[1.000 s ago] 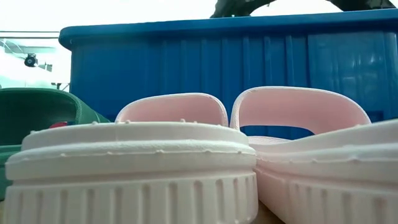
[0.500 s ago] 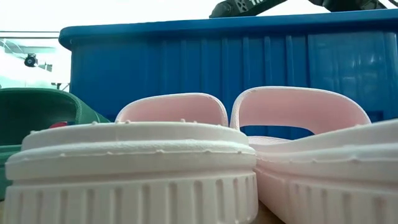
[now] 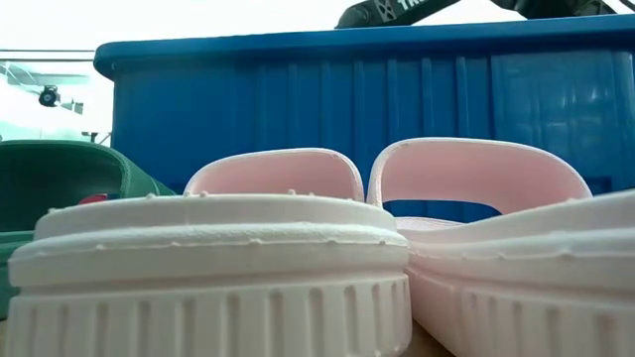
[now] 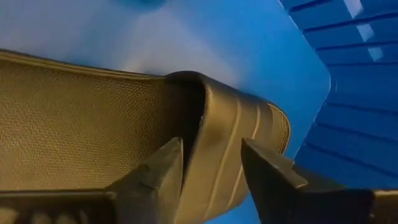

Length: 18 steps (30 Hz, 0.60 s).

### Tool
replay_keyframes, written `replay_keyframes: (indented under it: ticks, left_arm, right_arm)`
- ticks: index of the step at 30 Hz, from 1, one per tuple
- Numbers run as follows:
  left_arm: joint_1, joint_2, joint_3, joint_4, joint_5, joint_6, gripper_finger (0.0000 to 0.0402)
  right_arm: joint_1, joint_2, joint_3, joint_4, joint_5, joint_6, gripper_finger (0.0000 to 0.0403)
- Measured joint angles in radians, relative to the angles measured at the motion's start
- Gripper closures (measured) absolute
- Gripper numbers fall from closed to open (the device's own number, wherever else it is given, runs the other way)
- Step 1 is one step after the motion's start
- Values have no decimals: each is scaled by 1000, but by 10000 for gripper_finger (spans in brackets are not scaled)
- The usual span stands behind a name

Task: Pick and place slides into bin
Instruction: Stack the black slipper on top of the black slipper in the blue bin

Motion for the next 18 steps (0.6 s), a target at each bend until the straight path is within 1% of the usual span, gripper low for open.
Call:
replay_keyframes:
  ticks: [5,14,18]
  left_arm:
    - [0,-3,0,0,0,-1,391]
    - [0,-5,0,0,0,0,391]
    - [0,-8,0,0,0,0,391]
  right_arm:
    - [0,0,-16,12,-3,-35,267]
    - [1,-3,-77,52,-5,-23,258]
    - [1,-3,-77,52,1,6,267]
